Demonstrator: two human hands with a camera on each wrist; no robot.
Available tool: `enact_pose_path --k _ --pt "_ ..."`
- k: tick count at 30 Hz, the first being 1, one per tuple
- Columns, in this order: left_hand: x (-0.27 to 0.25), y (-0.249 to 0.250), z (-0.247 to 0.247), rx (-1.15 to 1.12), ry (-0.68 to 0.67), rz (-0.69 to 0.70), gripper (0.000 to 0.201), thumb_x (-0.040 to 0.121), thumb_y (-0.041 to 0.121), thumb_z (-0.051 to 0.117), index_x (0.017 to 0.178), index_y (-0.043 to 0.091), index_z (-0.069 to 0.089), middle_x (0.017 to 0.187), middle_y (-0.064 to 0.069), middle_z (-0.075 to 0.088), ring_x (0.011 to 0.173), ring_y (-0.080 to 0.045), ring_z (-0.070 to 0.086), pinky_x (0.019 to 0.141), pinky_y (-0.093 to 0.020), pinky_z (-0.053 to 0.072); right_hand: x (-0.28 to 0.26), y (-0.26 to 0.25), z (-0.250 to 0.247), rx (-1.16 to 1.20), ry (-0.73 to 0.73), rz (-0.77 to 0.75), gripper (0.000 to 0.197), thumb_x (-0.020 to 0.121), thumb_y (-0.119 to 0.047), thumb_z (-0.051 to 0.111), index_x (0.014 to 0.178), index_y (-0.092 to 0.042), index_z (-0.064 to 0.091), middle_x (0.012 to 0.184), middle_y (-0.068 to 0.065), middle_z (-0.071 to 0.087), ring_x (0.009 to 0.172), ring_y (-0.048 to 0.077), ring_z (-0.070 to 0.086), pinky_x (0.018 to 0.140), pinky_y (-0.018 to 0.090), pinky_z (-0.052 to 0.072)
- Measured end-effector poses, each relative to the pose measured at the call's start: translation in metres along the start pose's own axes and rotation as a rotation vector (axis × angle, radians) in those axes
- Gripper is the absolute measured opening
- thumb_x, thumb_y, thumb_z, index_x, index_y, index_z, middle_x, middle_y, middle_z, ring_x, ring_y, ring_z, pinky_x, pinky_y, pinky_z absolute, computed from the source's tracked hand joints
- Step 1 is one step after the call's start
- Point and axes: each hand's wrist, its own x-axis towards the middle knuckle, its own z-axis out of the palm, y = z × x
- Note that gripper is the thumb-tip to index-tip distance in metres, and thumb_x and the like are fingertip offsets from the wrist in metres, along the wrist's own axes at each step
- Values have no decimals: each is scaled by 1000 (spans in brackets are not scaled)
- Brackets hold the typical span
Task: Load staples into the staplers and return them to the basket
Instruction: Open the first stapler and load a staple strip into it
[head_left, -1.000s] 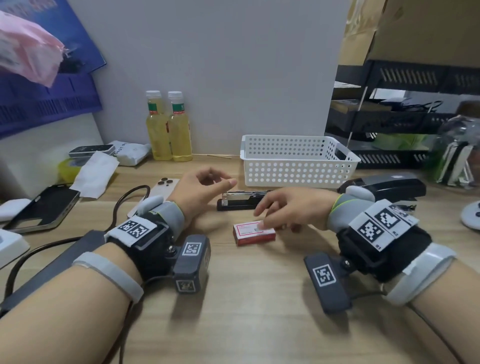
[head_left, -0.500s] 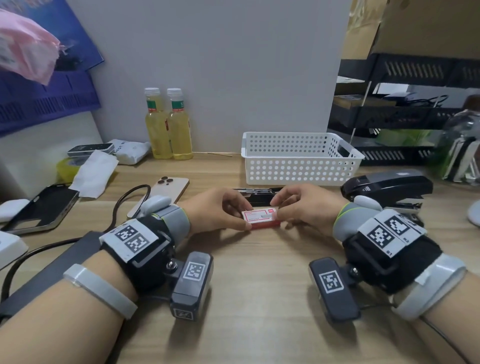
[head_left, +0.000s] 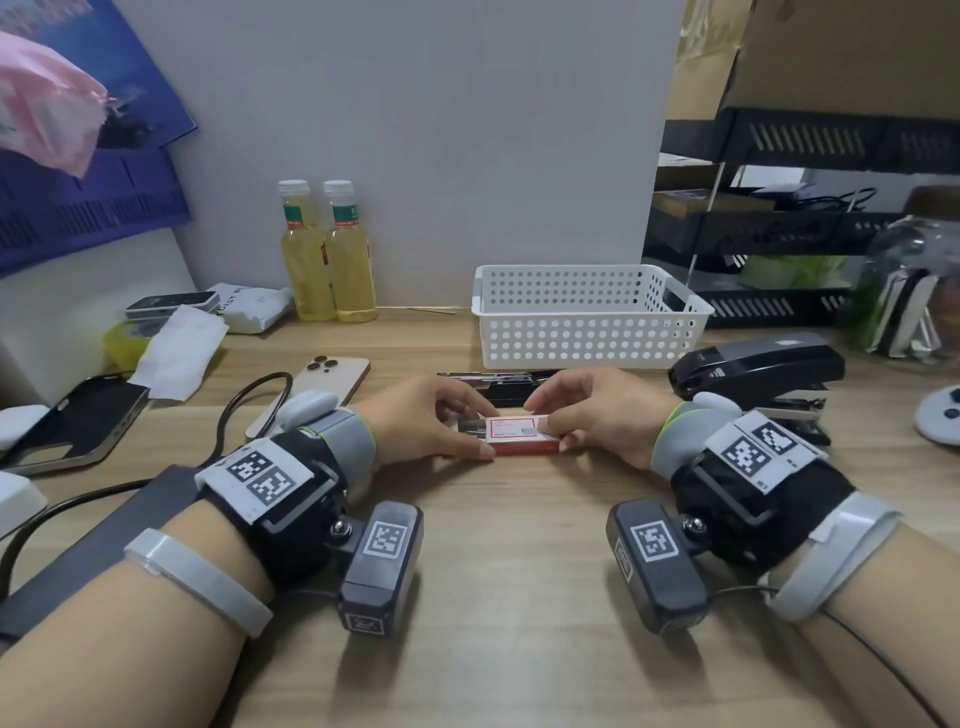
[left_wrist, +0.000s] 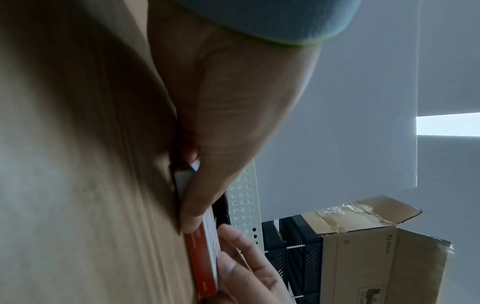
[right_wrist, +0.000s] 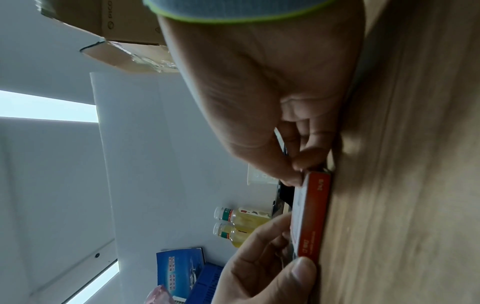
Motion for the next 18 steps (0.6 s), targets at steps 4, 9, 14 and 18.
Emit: enact_pose_path --k 4,9,14,18 --pt "-2 -3 -4 12 -13 -29 36 73 38 86 105 32 73 99 14 68 93 -11 63 74 -18 46 1 0 -7 -125 83 26 29 80 13 60 89 -9 75 89 16 70 61 20 50 53 27 43" --pt "-3 -2 -5 -3 -35 -21 37 73 35 87 106 28 72 97 11 66 82 -4 58 68 -13 45 2 0 -13 -137 155 61 32 77 8 55 82 -15 76 93 25 68 80 29 53 63 37 44" --pt "-3 -4 -9 15 -48 -26 38 71 40 87 105 33 71 100 12 65 86 -7 60 76 -20 50 4 1 -18 -246 266 62 25 80 -3 58 76 -19 76 91 16 74 74 22 56 58 32 40" --pt "-5 -4 -10 -117 -1 8 34 73 45 84 103 34 73 99 7 71 93 -12 67 87 -29 55 4 1 -19 -278 255 80 23 80 -2 61 78 -20 76 89 6 75 70 17 55 60 29 42"
